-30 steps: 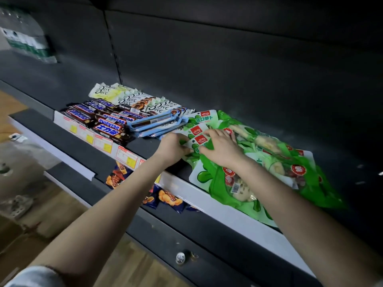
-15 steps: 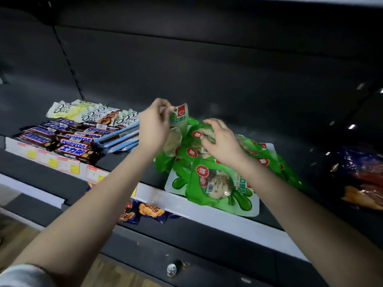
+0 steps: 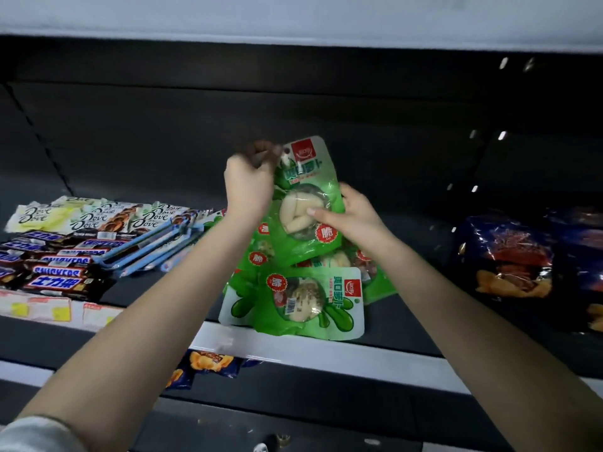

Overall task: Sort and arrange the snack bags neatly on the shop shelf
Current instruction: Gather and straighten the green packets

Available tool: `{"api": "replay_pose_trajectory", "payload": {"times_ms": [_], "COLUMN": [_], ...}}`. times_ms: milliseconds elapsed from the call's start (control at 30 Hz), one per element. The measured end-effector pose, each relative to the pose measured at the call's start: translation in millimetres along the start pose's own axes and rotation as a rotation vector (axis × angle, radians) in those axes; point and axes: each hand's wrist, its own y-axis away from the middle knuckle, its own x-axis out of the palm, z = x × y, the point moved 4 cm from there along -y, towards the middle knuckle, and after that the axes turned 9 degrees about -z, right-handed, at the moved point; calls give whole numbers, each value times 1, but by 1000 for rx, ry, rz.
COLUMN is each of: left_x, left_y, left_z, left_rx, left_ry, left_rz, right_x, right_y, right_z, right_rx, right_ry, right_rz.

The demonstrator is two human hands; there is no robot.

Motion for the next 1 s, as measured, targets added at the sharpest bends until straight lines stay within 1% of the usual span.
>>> {"api": "replay_pose_trajectory", "payload": {"times_ms": [133, 233, 333, 500, 567, 633, 733, 833, 900, 1000], "left_x": [41, 70, 94, 129, 139, 149, 161, 170, 174, 178], "left_y": [22, 40, 62, 100, 114, 126, 137, 142, 145, 151], "left_z": [4, 3, 9, 27, 27, 26, 26, 29, 31, 33], "left_rx": [-39, -57, -70, -184, -183, -167, -128, -72, 27, 237], "left_ry": [30, 67, 18, -65, -38, -21, -67, -116, -185, -337], "left_rz": [112, 203, 300, 663, 814, 909, 913, 904, 896, 921], "right_x": [-41, -73, -103, -145, -156, -164, -171, -179, -181, -184], "right_y": [12, 23, 33, 57, 67, 73, 79, 83, 86, 92], "right_z": [-15, -30, -45, -64, -73, -80, -86, -87, -91, -95], "right_rx": [88, 114, 137, 121, 133, 172, 227, 218, 210, 193], "right_ry": [-54, -36, 1, 74, 64, 24, -52, 30, 46, 74], "right_rz": [-87, -196, -318, -494, -527, -552, -587, -592, -602, -665]}}
